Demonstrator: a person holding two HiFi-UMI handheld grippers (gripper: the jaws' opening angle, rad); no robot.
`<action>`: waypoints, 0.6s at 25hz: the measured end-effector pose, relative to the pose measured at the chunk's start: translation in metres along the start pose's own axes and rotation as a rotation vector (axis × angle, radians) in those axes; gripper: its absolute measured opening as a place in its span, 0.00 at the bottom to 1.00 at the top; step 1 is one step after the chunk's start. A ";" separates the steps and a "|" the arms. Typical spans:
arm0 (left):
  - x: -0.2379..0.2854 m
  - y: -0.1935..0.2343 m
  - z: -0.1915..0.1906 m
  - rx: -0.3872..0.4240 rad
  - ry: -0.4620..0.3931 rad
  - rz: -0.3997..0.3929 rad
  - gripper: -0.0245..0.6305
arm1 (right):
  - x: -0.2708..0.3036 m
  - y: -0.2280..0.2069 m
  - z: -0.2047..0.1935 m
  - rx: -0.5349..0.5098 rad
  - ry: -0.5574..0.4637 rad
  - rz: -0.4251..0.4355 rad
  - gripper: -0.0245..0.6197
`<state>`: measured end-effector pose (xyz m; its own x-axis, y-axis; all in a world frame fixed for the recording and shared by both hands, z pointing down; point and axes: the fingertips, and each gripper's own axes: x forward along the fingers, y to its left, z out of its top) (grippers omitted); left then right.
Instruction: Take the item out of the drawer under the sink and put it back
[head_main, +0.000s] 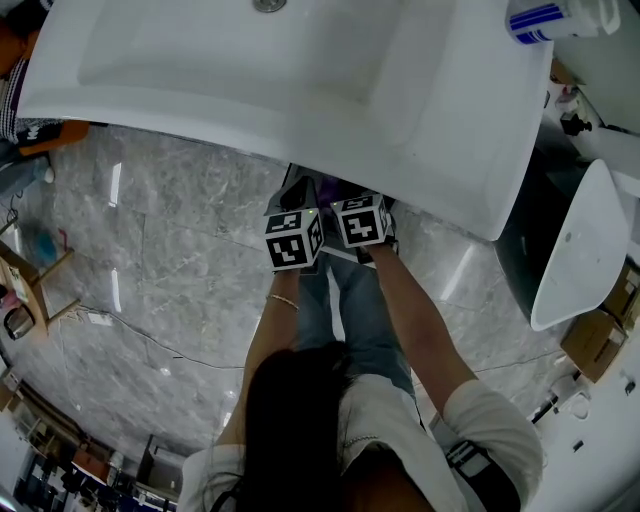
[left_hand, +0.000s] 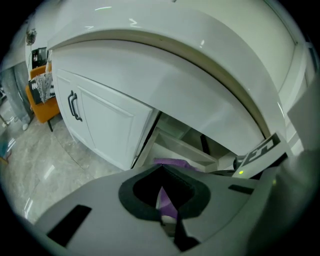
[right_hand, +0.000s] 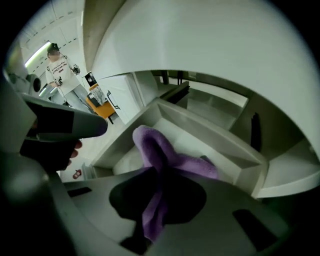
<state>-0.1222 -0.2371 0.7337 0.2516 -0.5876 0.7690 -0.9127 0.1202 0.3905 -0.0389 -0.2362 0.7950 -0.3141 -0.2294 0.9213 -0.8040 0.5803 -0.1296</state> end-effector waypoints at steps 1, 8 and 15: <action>-0.003 0.000 0.000 -0.001 -0.002 0.003 0.04 | -0.005 0.003 -0.001 -0.004 -0.005 0.002 0.11; -0.026 -0.013 0.002 0.010 -0.009 -0.004 0.04 | -0.040 0.014 -0.002 -0.010 -0.037 0.005 0.11; -0.048 -0.024 0.005 0.042 -0.012 -0.012 0.04 | -0.074 0.024 0.008 -0.028 -0.087 0.004 0.11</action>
<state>-0.1135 -0.2156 0.6851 0.2590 -0.5986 0.7580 -0.9224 0.0794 0.3779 -0.0387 -0.2117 0.7212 -0.3608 -0.2933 0.8853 -0.7889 0.6023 -0.1220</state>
